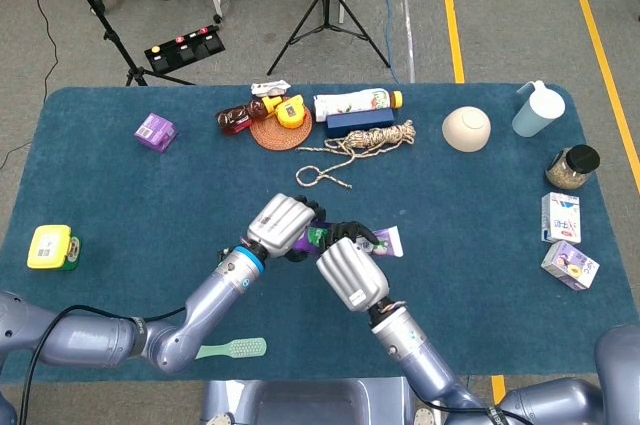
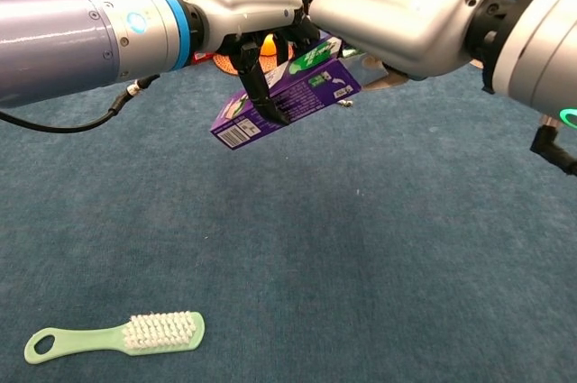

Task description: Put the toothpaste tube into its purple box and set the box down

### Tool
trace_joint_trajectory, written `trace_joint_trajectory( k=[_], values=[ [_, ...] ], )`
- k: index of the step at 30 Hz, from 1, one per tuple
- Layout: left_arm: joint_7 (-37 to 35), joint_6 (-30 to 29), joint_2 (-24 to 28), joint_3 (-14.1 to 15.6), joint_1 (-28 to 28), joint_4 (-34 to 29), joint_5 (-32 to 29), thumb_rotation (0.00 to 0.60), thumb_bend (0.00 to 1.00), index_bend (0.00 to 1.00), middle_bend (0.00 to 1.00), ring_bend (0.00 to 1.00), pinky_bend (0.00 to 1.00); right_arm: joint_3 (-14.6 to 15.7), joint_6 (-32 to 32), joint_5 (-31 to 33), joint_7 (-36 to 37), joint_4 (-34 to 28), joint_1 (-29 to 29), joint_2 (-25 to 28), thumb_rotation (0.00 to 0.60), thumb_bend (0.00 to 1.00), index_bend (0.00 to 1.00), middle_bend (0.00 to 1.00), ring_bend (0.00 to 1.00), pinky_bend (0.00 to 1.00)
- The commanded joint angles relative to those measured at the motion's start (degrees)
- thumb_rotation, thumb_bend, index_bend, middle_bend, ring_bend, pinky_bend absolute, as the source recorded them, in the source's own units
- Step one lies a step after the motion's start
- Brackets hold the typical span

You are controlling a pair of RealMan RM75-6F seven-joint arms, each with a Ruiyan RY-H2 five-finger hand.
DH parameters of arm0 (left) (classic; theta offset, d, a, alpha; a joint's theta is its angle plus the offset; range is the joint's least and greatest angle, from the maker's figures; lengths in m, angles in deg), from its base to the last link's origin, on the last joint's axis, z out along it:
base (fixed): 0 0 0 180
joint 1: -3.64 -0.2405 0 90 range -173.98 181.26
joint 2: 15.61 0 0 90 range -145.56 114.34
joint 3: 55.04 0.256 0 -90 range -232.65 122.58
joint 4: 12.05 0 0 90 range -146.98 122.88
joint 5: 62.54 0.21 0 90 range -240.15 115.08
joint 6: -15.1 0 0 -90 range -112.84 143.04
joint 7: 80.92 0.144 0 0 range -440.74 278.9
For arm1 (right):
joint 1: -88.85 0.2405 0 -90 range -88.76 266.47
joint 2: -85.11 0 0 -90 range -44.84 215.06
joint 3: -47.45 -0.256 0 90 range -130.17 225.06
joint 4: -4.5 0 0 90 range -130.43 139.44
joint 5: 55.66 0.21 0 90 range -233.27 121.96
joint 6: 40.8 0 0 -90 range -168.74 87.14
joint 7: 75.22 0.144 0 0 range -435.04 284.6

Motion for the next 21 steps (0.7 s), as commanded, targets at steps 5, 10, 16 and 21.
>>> trace_joint_trajectory(
  k=[5,10,16,21],
  values=[
    [-0.8,0.3,-0.6,-0.2,-0.3,0.5,0.7,0.600,0.18,0.42,0.39,0.33,0.56,0.2,-1.6,-1.2,0.2,-1.0,-0.1,0.4,0.600,0.27,0.07,0.13,0.29,0.67],
    [-1.5,0.1,-1.0,-0.5,-0.6,0.9,1.6,0.600,0.18,0.42,0.39,0.33,0.56,-0.1,-2.5,-1.2,0.6,-2.6,-0.2,1.1,0.600,0.21,0.06,0.08,0.21,0.64],
    [-2.8,0.6,-1.6,-0.6,-1.2,2.1,2.5,0.600,0.18,0.43,0.40,0.33,0.57,-1.1,-4.1,-1.8,-0.1,-5.7,-0.3,2.9,0.600,0.22,0.06,0.07,0.20,0.63],
    [-3.9,0.8,-1.9,-0.7,-1.6,2.6,3.6,0.600,0.18,0.43,0.40,0.33,0.57,-2.1,-5.1,-1.8,0.4,-6.0,-0.5,4.2,0.600,0.22,0.06,0.07,0.20,0.63]
  ],
)
